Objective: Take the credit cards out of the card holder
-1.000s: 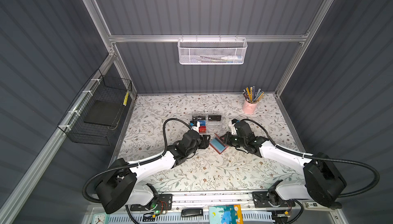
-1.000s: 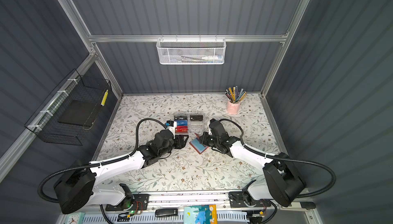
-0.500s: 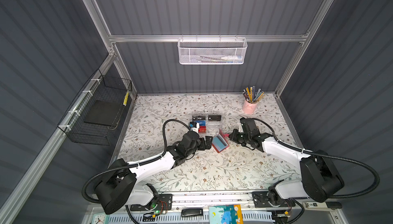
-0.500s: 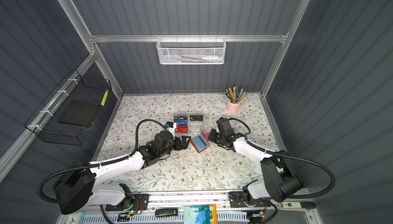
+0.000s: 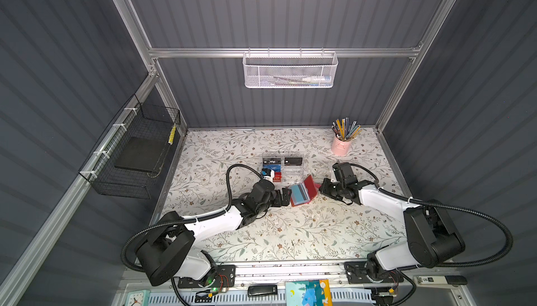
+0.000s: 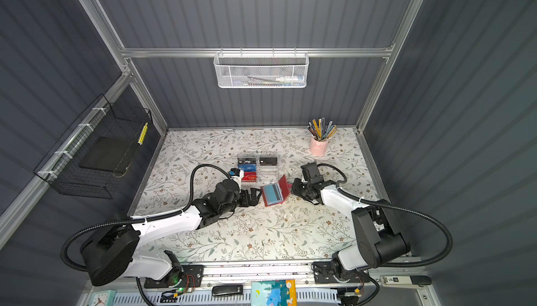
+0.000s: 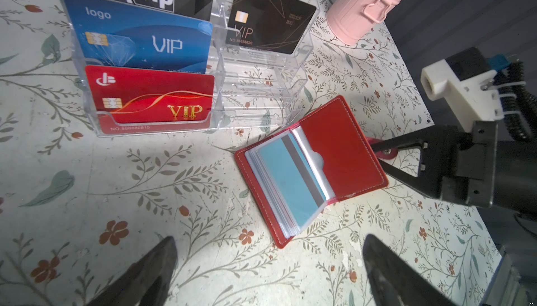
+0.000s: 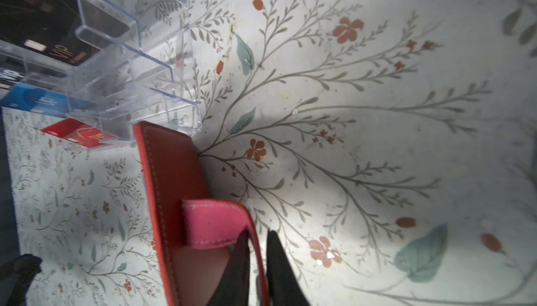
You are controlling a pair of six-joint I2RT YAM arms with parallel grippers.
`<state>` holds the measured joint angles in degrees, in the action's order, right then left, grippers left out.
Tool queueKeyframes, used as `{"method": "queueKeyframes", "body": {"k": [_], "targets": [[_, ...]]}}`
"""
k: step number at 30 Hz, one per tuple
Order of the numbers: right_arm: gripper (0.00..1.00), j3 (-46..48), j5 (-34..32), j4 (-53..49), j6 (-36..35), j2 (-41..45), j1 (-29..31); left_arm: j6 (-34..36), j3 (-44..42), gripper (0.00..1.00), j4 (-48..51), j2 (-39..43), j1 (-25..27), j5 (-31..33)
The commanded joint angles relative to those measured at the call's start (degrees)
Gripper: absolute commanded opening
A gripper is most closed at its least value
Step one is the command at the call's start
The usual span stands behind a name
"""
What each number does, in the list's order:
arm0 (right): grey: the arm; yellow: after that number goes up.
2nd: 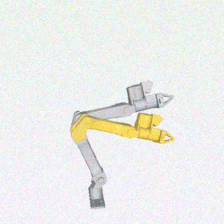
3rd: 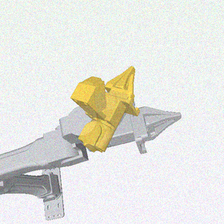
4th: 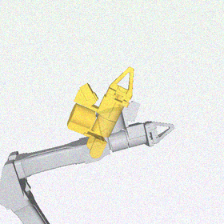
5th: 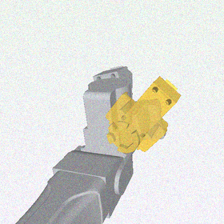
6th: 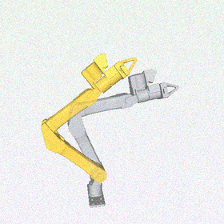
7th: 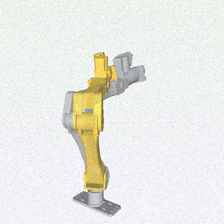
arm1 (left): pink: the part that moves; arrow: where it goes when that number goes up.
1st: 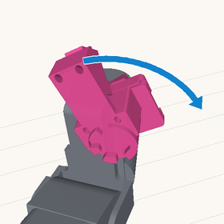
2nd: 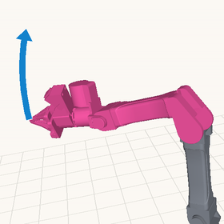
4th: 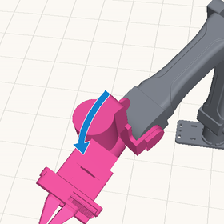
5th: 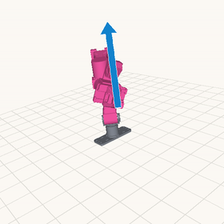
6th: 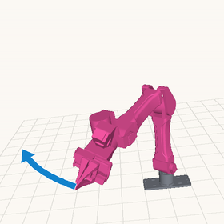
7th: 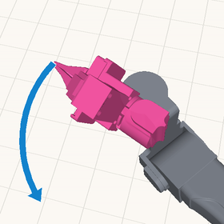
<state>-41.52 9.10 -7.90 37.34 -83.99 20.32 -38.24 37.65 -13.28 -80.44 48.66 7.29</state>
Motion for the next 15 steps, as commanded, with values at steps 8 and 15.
{"method": "queueKeyframes", "body": {"k": [8, 15], "targets": [[0.31, 1.92, -3.06, -3.48, -2.61, 1.66, -1.68, -1.88, 4.51, 1.0, -3.47, -3.87, -0.06, -4.34], [0.38, 0.9, -2.12, -3.67, -3.65, 1.61, -2.63, -2.58, 12.11, 1.0, -5.24, -12.28, 0.17, -8.95]]}}
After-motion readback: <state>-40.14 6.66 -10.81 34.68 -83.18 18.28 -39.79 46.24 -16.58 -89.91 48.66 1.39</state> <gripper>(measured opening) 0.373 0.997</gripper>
